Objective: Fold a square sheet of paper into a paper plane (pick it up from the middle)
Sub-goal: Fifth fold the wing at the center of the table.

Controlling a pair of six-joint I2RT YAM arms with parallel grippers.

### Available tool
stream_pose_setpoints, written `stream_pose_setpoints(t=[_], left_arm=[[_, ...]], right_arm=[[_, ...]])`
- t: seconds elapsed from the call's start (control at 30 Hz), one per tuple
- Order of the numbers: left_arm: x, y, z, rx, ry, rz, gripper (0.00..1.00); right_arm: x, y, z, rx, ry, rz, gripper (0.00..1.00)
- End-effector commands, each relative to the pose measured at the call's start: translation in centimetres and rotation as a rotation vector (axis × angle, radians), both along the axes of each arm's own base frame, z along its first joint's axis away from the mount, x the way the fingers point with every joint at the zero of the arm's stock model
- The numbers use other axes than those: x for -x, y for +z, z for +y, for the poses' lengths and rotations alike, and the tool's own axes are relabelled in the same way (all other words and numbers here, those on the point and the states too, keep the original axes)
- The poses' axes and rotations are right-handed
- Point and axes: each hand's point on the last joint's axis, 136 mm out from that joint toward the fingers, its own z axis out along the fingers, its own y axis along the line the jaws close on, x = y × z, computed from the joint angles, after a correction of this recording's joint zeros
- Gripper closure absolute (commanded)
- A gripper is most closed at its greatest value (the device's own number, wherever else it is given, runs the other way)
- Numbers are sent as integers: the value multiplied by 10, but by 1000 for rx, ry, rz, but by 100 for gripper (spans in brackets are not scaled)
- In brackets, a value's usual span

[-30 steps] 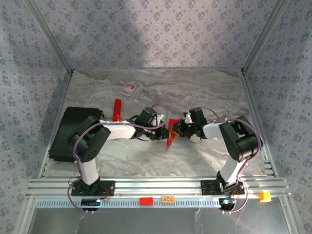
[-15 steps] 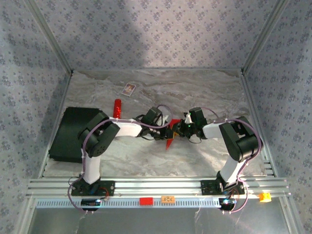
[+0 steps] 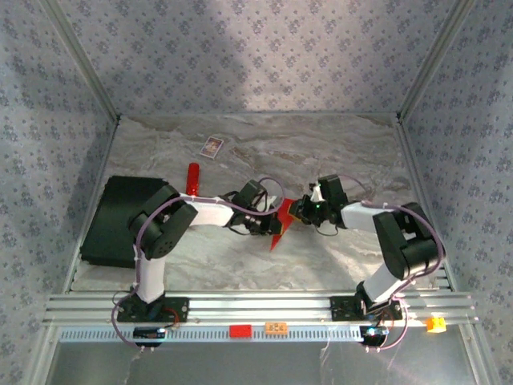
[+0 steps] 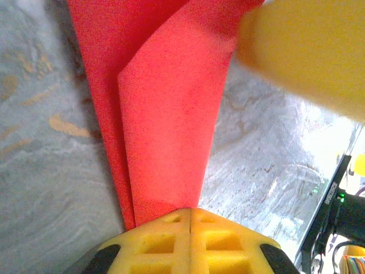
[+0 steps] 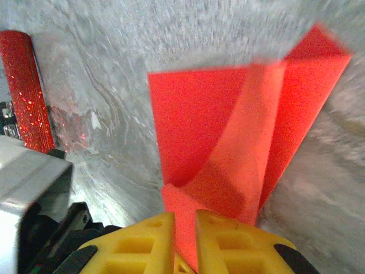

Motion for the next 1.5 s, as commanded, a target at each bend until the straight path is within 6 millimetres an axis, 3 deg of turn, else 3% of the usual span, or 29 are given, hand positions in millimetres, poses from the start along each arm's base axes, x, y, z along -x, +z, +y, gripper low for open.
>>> stream_pose_setpoints(t=[0.0, 0.17, 0.37, 0.6, 1.0, 1.47], left_arm=[[29, -34, 31, -135, -33, 101, 100], [27, -33, 31, -128, -26, 101, 100], [25, -34, 32, -123, -10, 105, 100], [26, -36, 31, -119, -6, 115, 100], [27, -43, 34, -110, 21, 145, 100], [28, -43, 34, -110, 19, 145, 100]], right_arm=[[-1, 14, -8, 43, 26, -54, 83], [8, 19, 14, 12, 117, -96, 90], [19, -2, 35, 30, 186, -65, 93], [14, -36, 10, 69, 124, 3, 93], [-19, -37, -24, 29, -3, 17, 92], [-33, -46, -62, 171, -120, 80, 92]])
